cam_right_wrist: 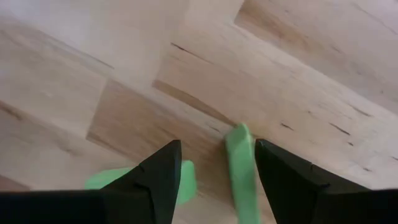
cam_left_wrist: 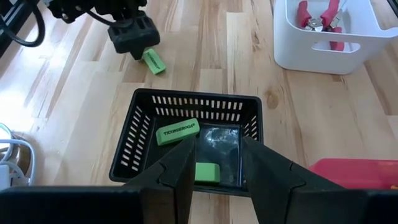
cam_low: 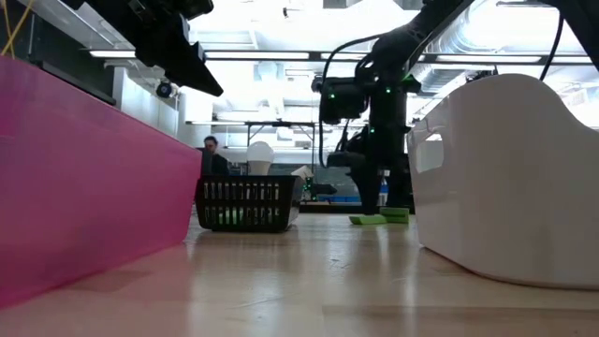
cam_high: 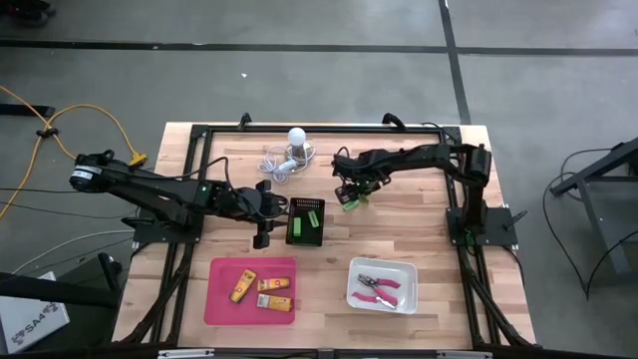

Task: Pick & Place School Supplies
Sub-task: Put the green eraser into the black bin

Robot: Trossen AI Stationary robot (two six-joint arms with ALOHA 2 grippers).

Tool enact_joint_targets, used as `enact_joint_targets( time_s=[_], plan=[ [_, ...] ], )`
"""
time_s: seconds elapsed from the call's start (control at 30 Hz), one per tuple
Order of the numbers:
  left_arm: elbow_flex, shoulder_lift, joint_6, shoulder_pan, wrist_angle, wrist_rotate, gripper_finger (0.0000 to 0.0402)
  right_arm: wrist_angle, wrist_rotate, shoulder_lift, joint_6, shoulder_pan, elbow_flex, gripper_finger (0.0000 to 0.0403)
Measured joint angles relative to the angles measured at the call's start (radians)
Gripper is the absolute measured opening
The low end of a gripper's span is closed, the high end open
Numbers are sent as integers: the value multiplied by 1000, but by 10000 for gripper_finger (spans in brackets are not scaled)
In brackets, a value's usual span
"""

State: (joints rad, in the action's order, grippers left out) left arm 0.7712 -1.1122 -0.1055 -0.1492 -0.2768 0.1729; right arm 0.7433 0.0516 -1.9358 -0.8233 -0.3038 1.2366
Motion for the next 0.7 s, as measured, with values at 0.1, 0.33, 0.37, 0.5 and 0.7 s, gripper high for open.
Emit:
enact_joint_targets(
  time_s=[0.1,0.33,0.37,0.5,0.7],
  plan=[
    [0,0,0,0,0,0,124,5,1,0,5,1,0,194],
    [0,0,0,0,0,0,124,79,-1,0,41,-10,0,194],
    [0,0,0,0,0,0,124,90,0,0,42,-12,0,194],
    [0,0,0,0,0,0,124,108,-1,0,68,-15,0,194],
    [0,0,0,0,0,0,124,110,-5,0,91,-17,0,168]
  ],
)
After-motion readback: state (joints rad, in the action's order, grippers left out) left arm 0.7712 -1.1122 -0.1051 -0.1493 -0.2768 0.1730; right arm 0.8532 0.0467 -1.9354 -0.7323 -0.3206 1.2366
